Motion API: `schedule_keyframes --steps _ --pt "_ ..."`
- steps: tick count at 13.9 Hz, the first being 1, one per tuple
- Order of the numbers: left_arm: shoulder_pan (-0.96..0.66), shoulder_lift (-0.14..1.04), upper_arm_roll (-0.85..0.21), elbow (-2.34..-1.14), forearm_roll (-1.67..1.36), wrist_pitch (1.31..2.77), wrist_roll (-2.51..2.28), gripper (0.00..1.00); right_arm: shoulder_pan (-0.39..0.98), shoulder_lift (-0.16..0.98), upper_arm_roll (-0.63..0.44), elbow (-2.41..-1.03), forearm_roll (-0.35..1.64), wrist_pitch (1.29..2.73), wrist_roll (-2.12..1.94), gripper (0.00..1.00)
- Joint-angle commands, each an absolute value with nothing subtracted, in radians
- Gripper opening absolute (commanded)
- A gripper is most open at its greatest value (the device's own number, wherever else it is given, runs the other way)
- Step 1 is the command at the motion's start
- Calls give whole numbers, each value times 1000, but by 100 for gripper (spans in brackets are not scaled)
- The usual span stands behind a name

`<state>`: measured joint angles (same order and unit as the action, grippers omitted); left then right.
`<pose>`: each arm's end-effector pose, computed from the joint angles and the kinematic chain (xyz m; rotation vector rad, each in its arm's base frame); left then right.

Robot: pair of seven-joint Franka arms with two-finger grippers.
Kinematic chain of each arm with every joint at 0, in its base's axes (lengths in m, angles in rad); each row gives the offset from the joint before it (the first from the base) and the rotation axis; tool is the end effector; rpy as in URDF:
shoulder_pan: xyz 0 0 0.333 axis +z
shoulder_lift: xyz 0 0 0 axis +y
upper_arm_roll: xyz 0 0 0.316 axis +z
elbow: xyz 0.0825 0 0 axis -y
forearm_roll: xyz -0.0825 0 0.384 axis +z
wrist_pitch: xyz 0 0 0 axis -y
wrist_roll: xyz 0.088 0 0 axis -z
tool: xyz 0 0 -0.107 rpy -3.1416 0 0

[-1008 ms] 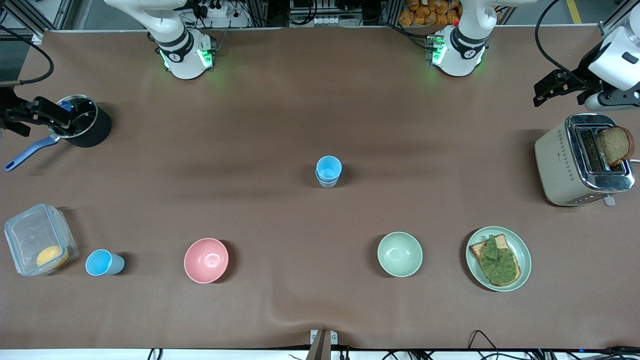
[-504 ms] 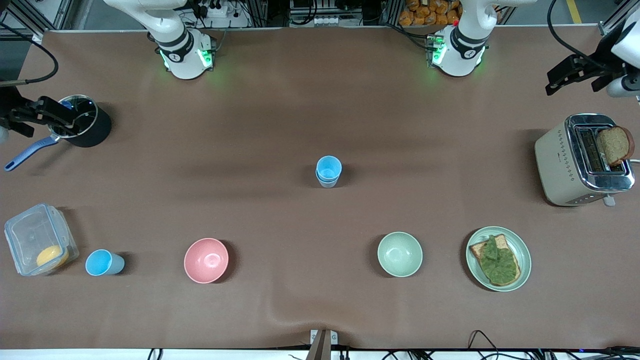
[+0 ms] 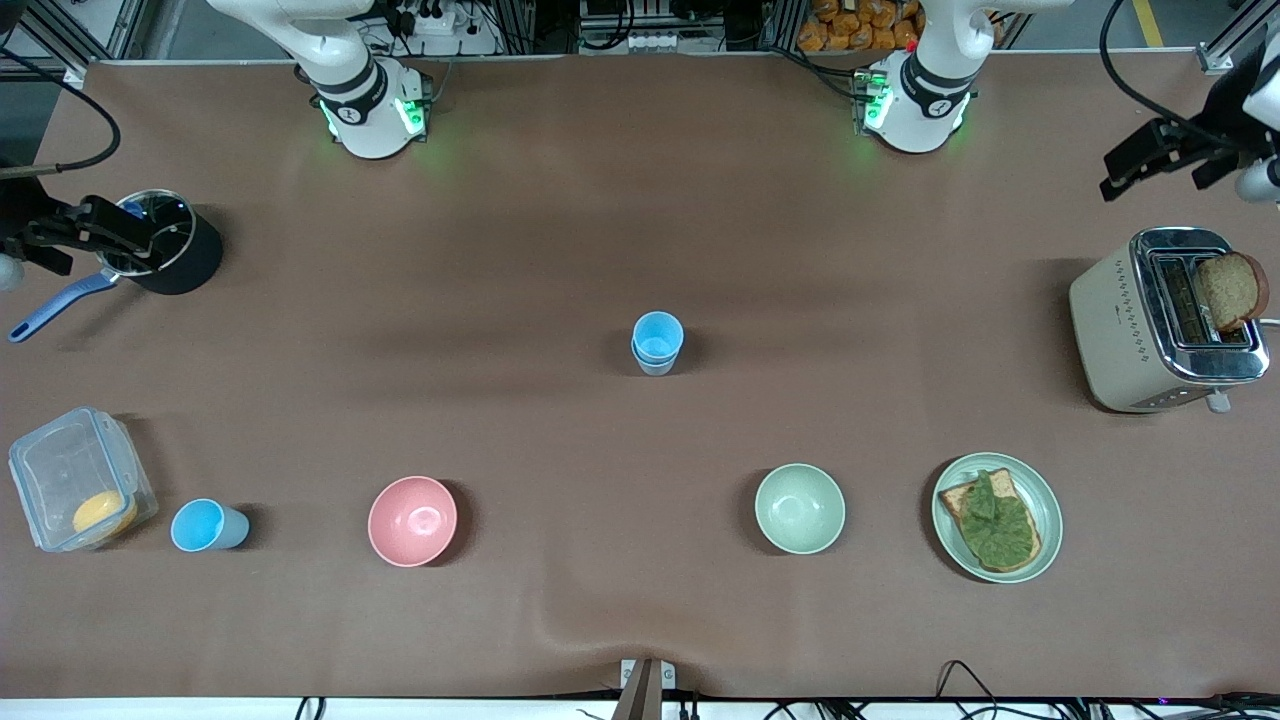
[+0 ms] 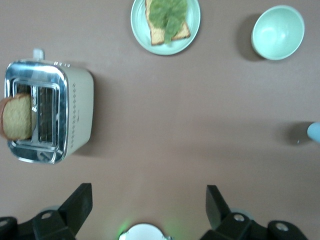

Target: Stack blue cups with both arms

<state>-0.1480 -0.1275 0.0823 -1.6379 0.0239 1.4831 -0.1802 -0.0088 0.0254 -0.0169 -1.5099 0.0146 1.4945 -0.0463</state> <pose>0.5044 -0.0274 0.6529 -3.1194 -0.1803 0.0404 0.5548 -0.0125 0.6324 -3.1252 -0.0335 0.0629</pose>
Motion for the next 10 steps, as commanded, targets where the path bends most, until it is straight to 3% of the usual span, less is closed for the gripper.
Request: schedule_keyframes --steps 1,10 --pt "-152 -17 68 -1540 -2 1486 -192 100 -18 20 -17 -1517 20 1500 -49 100" --pt "-181 6 31 -1531 12 1502 -209 100 1 9 -11 -1513 20 1485 -41 100"
